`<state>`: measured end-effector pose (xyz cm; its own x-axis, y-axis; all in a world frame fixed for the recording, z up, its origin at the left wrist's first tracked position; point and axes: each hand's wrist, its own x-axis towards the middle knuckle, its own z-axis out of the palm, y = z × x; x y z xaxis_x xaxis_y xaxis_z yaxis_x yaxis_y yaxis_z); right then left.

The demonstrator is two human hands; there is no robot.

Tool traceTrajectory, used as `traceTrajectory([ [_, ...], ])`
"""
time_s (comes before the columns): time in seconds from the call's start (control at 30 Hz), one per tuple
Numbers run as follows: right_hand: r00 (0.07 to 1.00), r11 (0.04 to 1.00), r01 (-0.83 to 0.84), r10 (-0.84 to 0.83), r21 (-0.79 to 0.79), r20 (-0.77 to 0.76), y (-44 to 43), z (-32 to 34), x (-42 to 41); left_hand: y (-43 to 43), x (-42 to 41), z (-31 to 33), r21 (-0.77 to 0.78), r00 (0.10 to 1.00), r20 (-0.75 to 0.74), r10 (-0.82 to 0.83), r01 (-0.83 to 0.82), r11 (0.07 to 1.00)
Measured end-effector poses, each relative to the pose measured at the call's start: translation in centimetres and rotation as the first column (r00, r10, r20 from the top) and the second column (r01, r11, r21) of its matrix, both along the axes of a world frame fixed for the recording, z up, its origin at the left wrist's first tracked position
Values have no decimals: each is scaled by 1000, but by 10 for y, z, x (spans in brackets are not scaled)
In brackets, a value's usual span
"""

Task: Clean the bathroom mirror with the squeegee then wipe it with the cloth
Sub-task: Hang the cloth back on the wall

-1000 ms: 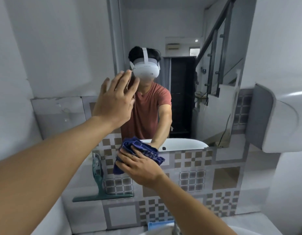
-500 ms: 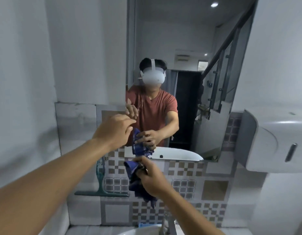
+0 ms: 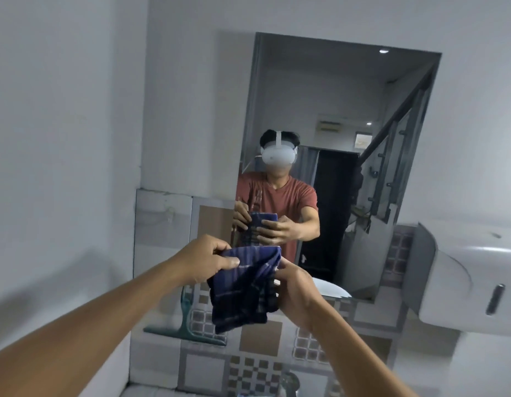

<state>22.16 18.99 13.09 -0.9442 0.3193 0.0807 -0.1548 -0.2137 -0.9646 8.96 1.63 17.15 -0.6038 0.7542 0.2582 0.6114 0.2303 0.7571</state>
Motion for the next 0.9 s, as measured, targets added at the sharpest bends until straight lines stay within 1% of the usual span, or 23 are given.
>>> traceTrajectory([
  [0.07,998,998,-55,55,-10,7,-3,7,1,-7,-2,10,-3,998,-28,61,-61,998],
  [0.1,997,997,-73,73,21,-8,-7,12,2,-12,-5,15,-7,995,-48,86,-86,996],
  [0.17,997,980,-33,45,196,-55,-19,19,-3,-24,-11,24,-19,990,-79,117,-119,993],
  [0.23,991,915,58,-5,400,-131,-30,25,-16,-38,-17,34,-13,986,-90,143,-145,989],
  [0.27,986,882,102,-28,459,-165,-34,28,-25,-45,-20,39,-7,984,-97,150,-152,988],
  [0.3,981,863,134,-45,486,-191,-38,32,-33,-52,-24,44,2,983,-102,152,-153,988],
  [0.37,975,848,149,-41,509,-217,-44,40,-49,-66,-32,53,29,981,-112,160,-158,987],
  [0.53,972,846,101,27,523,-231,-58,54,-84,-90,-55,61,25,982,-100,162,-160,987],
  [0.6,974,856,105,13,506,-225,-63,59,-99,-93,-66,58,32,971,-144,190,-187,982],
  [0.7,967,862,144,-18,485,-255,-68,66,-121,-92,-79,55,79,931,-248,267,-255,964],
  [0.77,958,857,188,-53,480,-281,-69,72,-136,-91,-89,53,111,931,-247,267,-246,963],
  [0.83,950,832,219,-63,509,-305,-68,79,-150,-92,-98,51,134,934,-230,272,-247,960],
  [0.9,941,750,272,-77,603,-328,-65,88,-164,-91,-108,54,182,909,-264,323,-282,942],
])
